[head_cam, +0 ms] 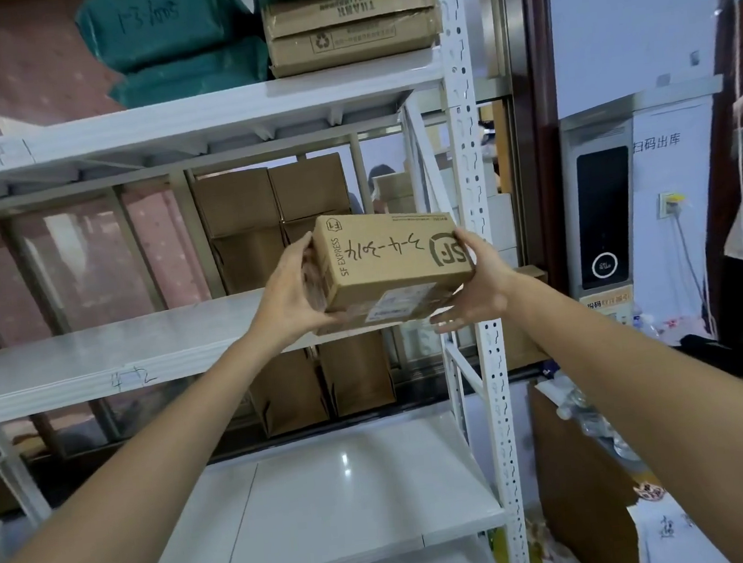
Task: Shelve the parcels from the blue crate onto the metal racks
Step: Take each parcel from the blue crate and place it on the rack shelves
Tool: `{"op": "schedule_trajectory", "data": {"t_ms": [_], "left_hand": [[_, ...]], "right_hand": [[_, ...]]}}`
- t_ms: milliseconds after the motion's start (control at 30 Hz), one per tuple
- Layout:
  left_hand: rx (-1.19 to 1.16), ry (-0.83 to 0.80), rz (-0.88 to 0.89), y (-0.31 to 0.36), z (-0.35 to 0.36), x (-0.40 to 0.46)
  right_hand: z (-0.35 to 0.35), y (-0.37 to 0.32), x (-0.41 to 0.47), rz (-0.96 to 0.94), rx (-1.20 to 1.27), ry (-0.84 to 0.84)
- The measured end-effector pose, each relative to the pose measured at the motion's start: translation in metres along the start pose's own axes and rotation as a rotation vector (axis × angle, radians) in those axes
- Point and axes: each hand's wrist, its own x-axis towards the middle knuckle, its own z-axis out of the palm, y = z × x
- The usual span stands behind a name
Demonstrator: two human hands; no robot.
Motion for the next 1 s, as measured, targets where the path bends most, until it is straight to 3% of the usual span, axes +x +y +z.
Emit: {"op": "schedule_trajectory", "data": {"t_ms": [200,300,400,500,567,733,900,1000], "left_hand": [[0.091,-0.012,0.047,-0.006,-0.003,-0.001],[-0.134,-0.113,-0.128,0.007,-0.002,0.001],[-0.538,-0.302,-0.374,0.02,-0.003,0.0],[-0.722,-0.23,-0.491,0.027,0.006,0.0],[-0.849,-0.197,-0.628,0.022,0.013,0.0],[-1.165,-0.368,-0.851,0.008,0.03,-0.001],[-1.522,-0.484,-0.809,0.02,0.046,-0.008],[-1.622,-0.386,-0.685,0.026,0.055,-0.012]], "right_hand": [[0.011,0.002,0.004,-0.194,0.092,0.079],[0.018,0.0,0.003,-0.253,0.036,0.151],[0.02,-0.011,0.005,-0.336,-0.048,0.245],[0.03,-0.03,0.006,-0.409,-0.196,0.275],[0.046,-0.042,0.004,-0.465,-0.339,0.294],[0.09,-0.06,0.003,-0.674,-0.896,0.255],[0.13,-0.059,0.001,-0.87,-1.385,0.21],[0.139,-0.053,0.002,-0.987,-1.564,0.131]]}}
